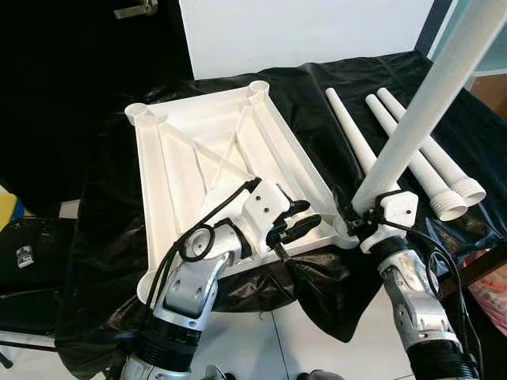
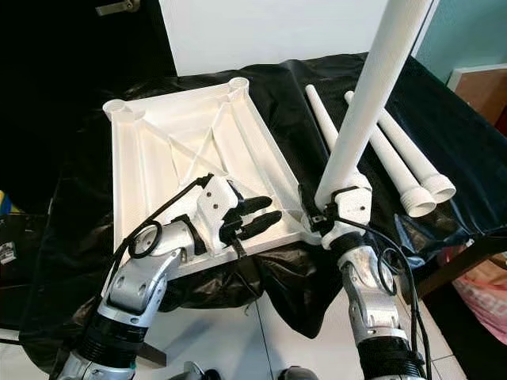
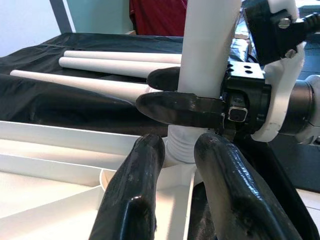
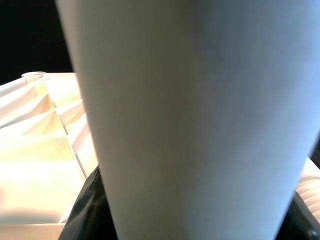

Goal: Building children table

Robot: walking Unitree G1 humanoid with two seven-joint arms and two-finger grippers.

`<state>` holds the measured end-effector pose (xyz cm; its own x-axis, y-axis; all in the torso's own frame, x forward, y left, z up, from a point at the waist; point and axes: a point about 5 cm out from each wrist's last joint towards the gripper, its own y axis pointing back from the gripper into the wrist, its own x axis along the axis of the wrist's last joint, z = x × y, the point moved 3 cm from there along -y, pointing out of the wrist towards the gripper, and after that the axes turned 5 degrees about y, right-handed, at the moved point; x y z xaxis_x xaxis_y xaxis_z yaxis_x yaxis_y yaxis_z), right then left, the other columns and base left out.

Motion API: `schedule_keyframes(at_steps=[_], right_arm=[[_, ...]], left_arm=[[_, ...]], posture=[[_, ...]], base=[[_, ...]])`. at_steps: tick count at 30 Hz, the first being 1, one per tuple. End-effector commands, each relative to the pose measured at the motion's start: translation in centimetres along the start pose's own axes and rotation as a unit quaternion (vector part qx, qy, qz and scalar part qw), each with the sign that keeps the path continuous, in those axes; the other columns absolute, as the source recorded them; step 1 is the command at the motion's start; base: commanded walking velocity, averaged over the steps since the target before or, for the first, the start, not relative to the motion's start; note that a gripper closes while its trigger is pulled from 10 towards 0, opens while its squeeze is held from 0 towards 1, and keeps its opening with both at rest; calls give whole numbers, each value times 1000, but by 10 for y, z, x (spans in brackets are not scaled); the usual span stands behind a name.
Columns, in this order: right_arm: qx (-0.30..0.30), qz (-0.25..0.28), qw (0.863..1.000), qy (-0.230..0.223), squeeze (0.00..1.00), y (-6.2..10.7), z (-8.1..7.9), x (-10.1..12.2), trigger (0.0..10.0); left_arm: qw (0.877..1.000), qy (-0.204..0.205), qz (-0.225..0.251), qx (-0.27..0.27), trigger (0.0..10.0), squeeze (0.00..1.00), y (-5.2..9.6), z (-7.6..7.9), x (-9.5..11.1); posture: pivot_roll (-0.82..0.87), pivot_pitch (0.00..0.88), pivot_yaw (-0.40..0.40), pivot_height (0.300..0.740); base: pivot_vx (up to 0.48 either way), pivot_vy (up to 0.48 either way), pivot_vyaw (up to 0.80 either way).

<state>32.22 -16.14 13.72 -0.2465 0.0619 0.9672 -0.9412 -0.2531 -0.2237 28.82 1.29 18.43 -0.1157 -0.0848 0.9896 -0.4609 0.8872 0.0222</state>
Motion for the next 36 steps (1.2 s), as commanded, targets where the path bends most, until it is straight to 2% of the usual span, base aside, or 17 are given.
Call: schedule_keyframes(at_steps=[1,9,19,20,21,23,24,26,32,36], right_arm=[[-13,-143,988,-47,0,22,-5,-58,10000],[-21,-157,985,-66,0,22,-6,-61,10000],[-33,-159,984,-68,0,22,-6,-60,10000],[-88,-145,983,-74,0,21,-6,-55,10000],[-88,-145,983,-74,0,21,-6,-55,10000],[-169,-123,975,-70,0,20,-4,-46,10000],[-169,-123,975,-70,0,20,-4,-46,10000],[-213,-114,967,-76,0,15,-8,-38,10000],[-225,-101,965,-91,0,7,-20,-30,10000],[-218,-92,967,-95,0,5,-22,-28,10000]], left_arm=[[997,-1,5,76,10000,0,2,-11,2],[997,-2,4,74,10000,0,2,-10,2],[997,-2,5,72,10000,0,2,-9,2],[997,-2,5,72,10000,0,2,-9,2],[997,-2,5,72,10000,0,2,-9,2],[997,-2,5,73,10000,0,2,-10,3],[997,-2,5,73,10000,0,2,-10,3],[997,-2,5,73,10000,0,2,-10,3],[997,-2,6,75,10000,0,2,-10,4],[997,-2,6,77,10000,0,3,-11,4]], posture=[[-65,119,41,740],[-64,116,43,740],[-65,114,45,740],[-62,109,40,740],[-62,109,40,740],[-61,109,42,740],[-61,109,42,740],[-59,109,42,740],[-51,108,39,740],[-51,108,39,740]], base=[[0,0,0],[0,0,0],[0,0,0],[0,0,0],[0,0,0],[0,0,0],[0,0,0],[0,0,0],[0,0,0],[0,0,0]])
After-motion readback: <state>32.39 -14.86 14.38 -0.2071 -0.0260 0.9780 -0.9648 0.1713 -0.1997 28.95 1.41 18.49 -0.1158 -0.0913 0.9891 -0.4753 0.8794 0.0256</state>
